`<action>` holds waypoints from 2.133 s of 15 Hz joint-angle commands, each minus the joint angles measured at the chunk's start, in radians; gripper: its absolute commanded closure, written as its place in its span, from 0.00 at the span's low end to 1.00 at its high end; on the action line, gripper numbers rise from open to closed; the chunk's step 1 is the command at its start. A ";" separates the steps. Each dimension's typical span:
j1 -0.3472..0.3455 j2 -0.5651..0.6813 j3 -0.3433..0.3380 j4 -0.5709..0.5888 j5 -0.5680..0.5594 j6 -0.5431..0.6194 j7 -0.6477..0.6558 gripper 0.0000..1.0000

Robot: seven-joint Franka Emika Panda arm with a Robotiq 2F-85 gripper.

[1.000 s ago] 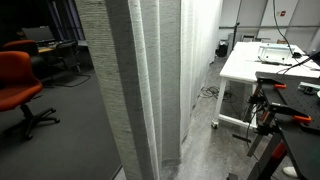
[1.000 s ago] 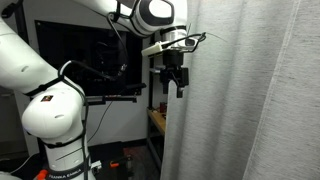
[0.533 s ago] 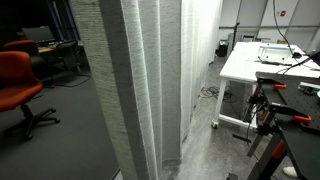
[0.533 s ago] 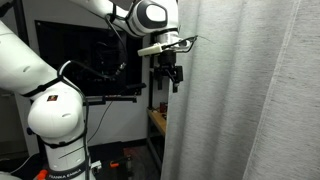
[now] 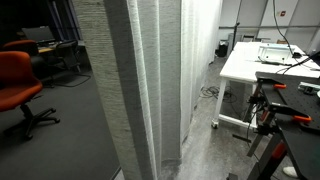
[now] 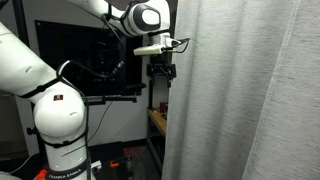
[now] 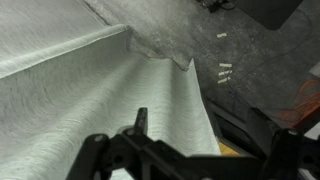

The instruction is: Draw the light grey curtain open

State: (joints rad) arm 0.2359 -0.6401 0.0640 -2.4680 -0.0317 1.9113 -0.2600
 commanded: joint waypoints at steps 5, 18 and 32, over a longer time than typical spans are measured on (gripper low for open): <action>0.051 -0.007 0.012 0.004 0.028 -0.002 -0.094 0.00; 0.114 0.076 0.072 0.051 0.041 0.013 -0.146 0.00; 0.121 0.336 0.120 0.241 0.105 0.291 -0.119 0.00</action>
State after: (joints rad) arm 0.3652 -0.3601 0.1835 -2.2748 0.0404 2.1525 -0.3744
